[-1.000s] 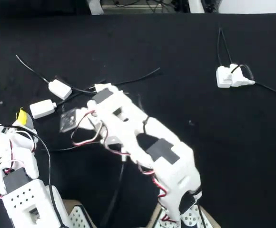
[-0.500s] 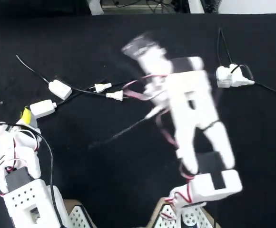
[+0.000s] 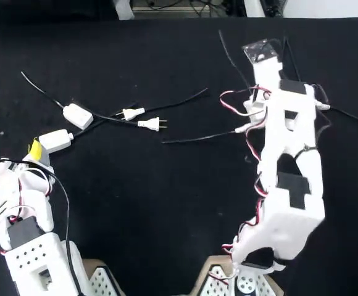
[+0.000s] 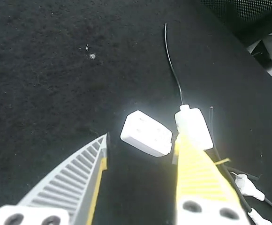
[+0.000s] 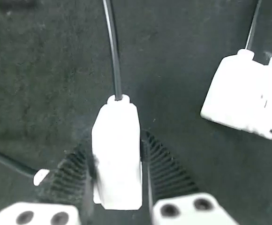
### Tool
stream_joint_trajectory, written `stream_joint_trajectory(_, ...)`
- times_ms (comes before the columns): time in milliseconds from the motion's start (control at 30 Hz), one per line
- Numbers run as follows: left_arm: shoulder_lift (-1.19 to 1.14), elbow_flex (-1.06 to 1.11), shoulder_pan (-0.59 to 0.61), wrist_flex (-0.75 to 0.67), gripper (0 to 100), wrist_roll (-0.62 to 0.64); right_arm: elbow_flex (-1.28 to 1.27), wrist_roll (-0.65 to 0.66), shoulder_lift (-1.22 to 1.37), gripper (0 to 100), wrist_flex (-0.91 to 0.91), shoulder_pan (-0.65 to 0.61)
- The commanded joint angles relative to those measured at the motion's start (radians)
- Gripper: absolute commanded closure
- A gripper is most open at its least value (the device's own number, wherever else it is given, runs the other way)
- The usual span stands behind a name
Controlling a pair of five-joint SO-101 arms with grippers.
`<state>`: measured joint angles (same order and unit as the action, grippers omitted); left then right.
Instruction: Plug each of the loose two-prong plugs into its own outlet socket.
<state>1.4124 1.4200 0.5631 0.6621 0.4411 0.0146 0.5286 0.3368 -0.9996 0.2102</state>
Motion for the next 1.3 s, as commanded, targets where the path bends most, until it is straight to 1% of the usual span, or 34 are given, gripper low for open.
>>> stream_joint_trajectory(0, 0.006, -0.048, -0.005, 0.0, 77, 0.006, 0.151, -0.118, 0.025, 98.8, 0.025, 0.018)
stream_joint_trajectory(100, 0.006, -0.048, -0.008, -0.002, 77, 0.006, 0.248, -0.176, 0.076, 98.8, 0.02, 0.048)
stream_joint_trajectory(367, 0.006, -0.048, -0.005, 0.003, 77, 0.006, 0.395, -0.18, 0.228, 97.6, -0.002, 0.049)
stream_joint_trajectory(433, 0.006, -0.048, -0.008, 0.003, 77, 0.006, 0.437, -0.178, 0.257, 90.9, -0.058, 0.043)
stream_joint_trajectory(567, 0.006, -0.048, -0.01, 0.003, 77, 0.006, 0.558, -0.18, 0.282, 69.2, -0.192, 0.031)
stream_joint_trajectory(633, 0.006, -0.048, -0.008, 0.003, 77, 0.006, 0.628, -0.186, 0.282, 64.1, -0.244, 0.031)
stream_joint_trajectory(800, 0.006, -0.048, -0.008, 0.002, 77, 0.006, 0.8, -0.189, 0.282, 65.9, -0.391, 0.006)
stream_joint_trajectory(933, 0.006, -0.048, -0.01, 0.002, 77, 0.006, 0.897, -0.189, 0.282, 68.1, -0.522, -0.048)
stream_joint_trajectory(1033, 0.005, -0.048, -0.01, 0.002, 77, 0.006, 0.97, -0.238, 0.282, 68.1, -0.631, -0.094)
stream_joint_trajectory(1133, 0.005, -0.038, -0.012, -0.005, 77, 0.006, 1.067, -0.255, 0.282, 68.1, -0.741, -0.138)
stream_joint_trajectory(1267, 0.005, -0.036, -0.012, -0.006, 77, 0.005, 1.125, -0.259, 0.271, 68.1, -0.767, -0.155)
